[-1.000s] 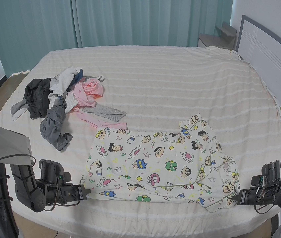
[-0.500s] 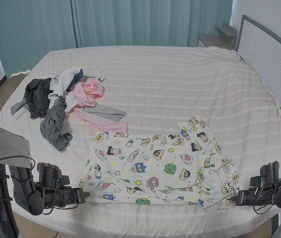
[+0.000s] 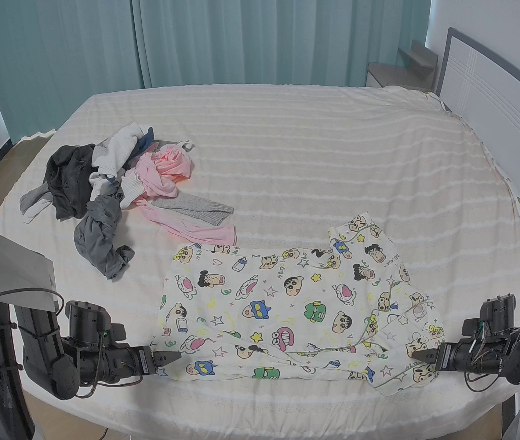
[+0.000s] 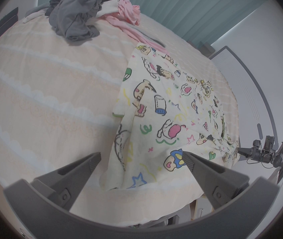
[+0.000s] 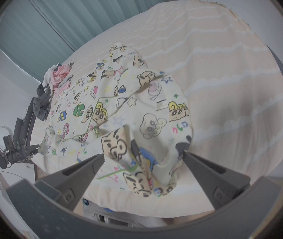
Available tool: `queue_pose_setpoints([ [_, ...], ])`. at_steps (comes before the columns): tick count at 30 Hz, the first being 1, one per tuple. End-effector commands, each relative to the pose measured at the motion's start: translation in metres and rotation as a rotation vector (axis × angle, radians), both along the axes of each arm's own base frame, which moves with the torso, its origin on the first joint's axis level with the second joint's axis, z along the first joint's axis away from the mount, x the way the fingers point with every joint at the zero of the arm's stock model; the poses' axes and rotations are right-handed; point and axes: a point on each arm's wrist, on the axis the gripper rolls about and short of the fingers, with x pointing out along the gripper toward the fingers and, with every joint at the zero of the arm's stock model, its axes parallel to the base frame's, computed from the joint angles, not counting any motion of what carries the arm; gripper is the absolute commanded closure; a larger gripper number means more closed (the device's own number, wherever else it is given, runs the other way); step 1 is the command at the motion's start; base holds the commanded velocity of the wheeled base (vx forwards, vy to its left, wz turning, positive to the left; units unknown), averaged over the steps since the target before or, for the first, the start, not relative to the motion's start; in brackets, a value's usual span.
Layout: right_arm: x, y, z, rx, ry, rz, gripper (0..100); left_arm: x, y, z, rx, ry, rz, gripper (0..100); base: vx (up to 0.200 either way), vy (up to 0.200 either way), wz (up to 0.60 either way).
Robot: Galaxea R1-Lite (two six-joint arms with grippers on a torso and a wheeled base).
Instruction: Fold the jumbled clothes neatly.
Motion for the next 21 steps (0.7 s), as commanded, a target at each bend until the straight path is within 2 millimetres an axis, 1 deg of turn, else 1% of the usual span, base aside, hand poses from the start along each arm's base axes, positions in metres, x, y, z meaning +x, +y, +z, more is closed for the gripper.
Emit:
queue_pose_setpoints([
  [1,0.001,-0.008,0.001,-0.027,-0.03,-0.054,0,0.003,0.011,0.011,-0.013,-0.08,0.048,0,0.0,0.0,0.0],
  [3,0.003,-0.014,0.004,-0.05,-0.066,-0.097,0,0.005,0.019,0.017,-0.02,-0.136,0.081,0,0.0,0.0,0.0],
  [5,0.005,-0.018,0.007,-0.074,-0.099,-0.119,0,0.009,0.022,0.025,-0.037,-0.191,0.109,0,0.0,0.0,0.0],
  [6,0.005,-0.02,0.008,-0.086,-0.111,-0.13,0,0.01,0.023,0.029,-0.053,-0.215,0.127,0,0.0,0.0,0.0],
  [7,0.005,-0.02,0.008,-0.086,-0.111,-0.13,0,0.01,0.023,0.029,-0.053,-0.215,0.127,0,0.0,0.0,0.0],
  [9,0.005,-0.023,0.015,-0.116,-0.174,-0.164,0,0.014,0.024,0.042,-0.105,-0.281,0.162,0,0.0,0.0,0.0],
  [11,0.007,-0.024,0.02,-0.13,-0.227,-0.187,0,0.017,0.024,0.05,-0.128,-0.314,0.181,0,0.0,0.0,0.0],
  [17,0.008,-0.029,0.039,-0.149,-0.356,-0.237,0,0.035,0.021,0.06,-0.149,-0.383,0.294,0,0.0,0.0,0.0],
  [21,0.01,-0.029,0.047,-0.155,-0.412,-0.233,0,0.039,0.02,0.061,-0.153,-0.394,0.3,0,0.0,0.0,0.0],
])
